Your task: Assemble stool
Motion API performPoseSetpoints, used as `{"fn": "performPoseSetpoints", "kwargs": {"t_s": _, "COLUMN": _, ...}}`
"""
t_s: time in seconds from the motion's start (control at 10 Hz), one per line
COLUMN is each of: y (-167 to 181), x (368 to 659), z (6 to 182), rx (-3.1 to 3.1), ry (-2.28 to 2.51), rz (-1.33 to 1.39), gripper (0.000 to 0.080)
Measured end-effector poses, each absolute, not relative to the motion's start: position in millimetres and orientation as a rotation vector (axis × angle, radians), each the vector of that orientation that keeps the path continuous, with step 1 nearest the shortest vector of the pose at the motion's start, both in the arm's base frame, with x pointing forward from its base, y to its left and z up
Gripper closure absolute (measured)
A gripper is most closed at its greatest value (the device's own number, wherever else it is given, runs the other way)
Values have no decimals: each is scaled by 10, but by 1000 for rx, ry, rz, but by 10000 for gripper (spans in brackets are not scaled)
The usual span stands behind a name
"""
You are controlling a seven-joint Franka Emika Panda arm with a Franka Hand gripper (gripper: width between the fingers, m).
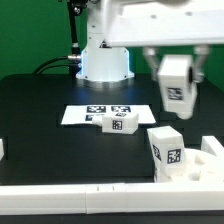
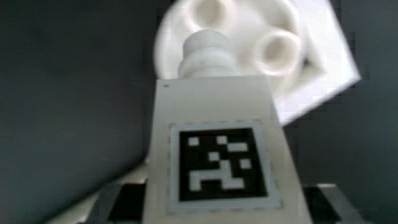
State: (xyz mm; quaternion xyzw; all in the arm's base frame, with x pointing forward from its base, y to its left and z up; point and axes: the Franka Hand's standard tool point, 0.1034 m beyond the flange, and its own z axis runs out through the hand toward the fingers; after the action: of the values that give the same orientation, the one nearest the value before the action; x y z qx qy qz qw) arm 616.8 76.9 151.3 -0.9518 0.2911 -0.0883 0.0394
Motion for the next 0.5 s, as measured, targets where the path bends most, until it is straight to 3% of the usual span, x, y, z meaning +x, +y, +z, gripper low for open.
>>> {"fn": "performPoseSetpoints", "kwargs": {"t_s": 0.2, "y": 1116, "x": 6238, "z": 1494, "rx": -2930, "ry": 872, "rz": -416, "gripper": 465}}
{"fn": "performPoseSetpoints", "kwargs": {"t_s": 0.5, "y": 1337, "x": 6219, "z": 1403, "rx": -2905, "ry": 800, "rz": -583, "gripper": 465}}
